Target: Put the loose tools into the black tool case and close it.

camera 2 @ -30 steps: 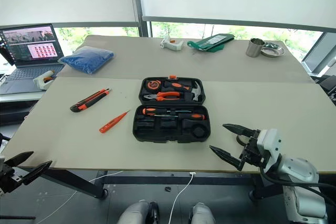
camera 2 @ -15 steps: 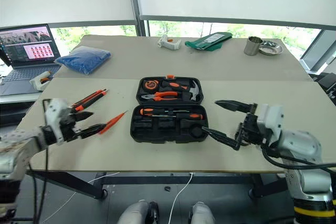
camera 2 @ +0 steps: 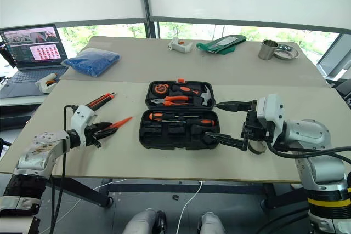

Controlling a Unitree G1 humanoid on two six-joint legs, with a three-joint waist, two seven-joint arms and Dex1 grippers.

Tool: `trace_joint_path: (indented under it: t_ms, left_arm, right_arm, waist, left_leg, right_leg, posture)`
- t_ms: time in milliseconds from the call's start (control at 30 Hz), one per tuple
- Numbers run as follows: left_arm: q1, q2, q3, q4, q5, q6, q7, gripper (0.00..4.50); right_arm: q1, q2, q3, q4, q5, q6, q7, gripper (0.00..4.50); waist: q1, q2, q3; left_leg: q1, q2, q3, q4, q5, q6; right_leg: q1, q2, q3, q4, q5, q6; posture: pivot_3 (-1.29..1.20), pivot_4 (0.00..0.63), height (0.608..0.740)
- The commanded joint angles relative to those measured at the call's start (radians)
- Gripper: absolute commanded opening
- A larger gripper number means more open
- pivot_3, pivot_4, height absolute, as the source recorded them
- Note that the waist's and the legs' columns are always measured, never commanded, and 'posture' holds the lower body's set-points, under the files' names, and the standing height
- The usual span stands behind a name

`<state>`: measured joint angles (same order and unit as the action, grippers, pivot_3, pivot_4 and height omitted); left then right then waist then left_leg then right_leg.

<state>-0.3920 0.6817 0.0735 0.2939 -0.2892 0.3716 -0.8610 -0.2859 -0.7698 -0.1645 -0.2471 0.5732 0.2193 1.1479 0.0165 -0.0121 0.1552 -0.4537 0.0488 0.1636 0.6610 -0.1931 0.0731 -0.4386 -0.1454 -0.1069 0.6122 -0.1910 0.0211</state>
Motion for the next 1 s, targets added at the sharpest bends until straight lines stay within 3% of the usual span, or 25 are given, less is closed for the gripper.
trace_joint_path:
  t_ms: [33,133,300,433,567,767,1000]
  left_arm:
    - [-0.03,-0.029,0.062,-0.012,-0.085,-0.121,-0.109,0.48]
    - [-0.091,-0.005,0.038,-0.035,-0.09,-0.18,-0.216,0.48]
    - [-0.252,-0.019,-0.135,-0.027,0.006,-0.241,-0.37,0.48]
    - [-0.379,-0.087,-0.301,0.103,0.164,-0.332,-0.399,0.48]
    - [-0.451,-0.138,-0.379,0.227,0.253,-0.383,-0.415,0.48]
    - [-0.527,-0.178,-0.419,0.36,0.329,-0.426,-0.395,0.48]
    - [-0.528,-0.175,-0.445,0.39,0.375,-0.471,-0.43,0.48]
  right_arm:
    - [0.023,-0.018,-0.042,-0.032,0.022,0.008,-0.004,4.5]
    - [0.06,-0.035,-0.078,-0.051,0.037,0.026,-0.009,4.5]
    - [0.117,-0.059,-0.127,-0.059,0.04,0.037,-0.014,4.5]
    - [0.133,-0.063,-0.129,-0.063,0.035,0.036,-0.021,4.5]
    - [0.145,-0.069,-0.134,-0.078,0.032,0.041,-0.031,4.5]
    - [0.166,-0.085,-0.164,-0.089,0.039,0.041,-0.046,4.5]
    - [0.197,-0.082,-0.173,-0.116,0.044,0.049,-0.063,4.5]
  waist:
    - [0.002,-0.001,0.001]
    - [0.004,-0.005,0.003]
    - [0.014,-0.005,0.003]
    - [0.015,-0.005,0.003]
    - [0.009,-0.006,0.003]
    - [0.004,-0.006,0.004]
    - [0.004,-0.006,0.003]
  left_leg:
    - [-0.001,0.0,0.0,0.0,0.0,0.0]
    - [-0.003,0.001,0.0,0.001,0.001,-0.001]
    - [-0.003,0.0,-0.001,0.004,0.0,0.0]
    - [-0.003,0.0,-0.001,0.007,0.0,0.003]
    - [-0.005,0.0,-0.001,0.009,0.003,0.01]
    - [-0.005,0.001,-0.002,0.009,0.003,0.011]
    - [-0.006,0.001,-0.003,0.017,0.0,0.014]
  right_leg:
    - [0.0,0.0,0.0,0.0,0.001,0.002]
    - [-0.001,0.0,-0.003,0.0,0.002,0.001]
    - [0.001,0.0,-0.005,0.0,0.002,0.002]
    - [0.002,0.0,-0.004,0.0,0.002,0.004]
    - [0.001,0.001,-0.004,0.001,0.002,0.005]
    - [0.001,0.001,-0.004,0.002,0.001,0.006]
    - [0.003,0.001,-0.005,0.003,0.001,0.008]
  posture:
    - [0.0,0.15,0.74]
    - [0.0,0.15,0.74]
    - [0.0,0.15,0.74]
    - [0.0,0.15,0.74]
    - [0.0,0.15,0.74]
    - [0.0,0.15,0.74]
    - [0.0,0.15,0.74]
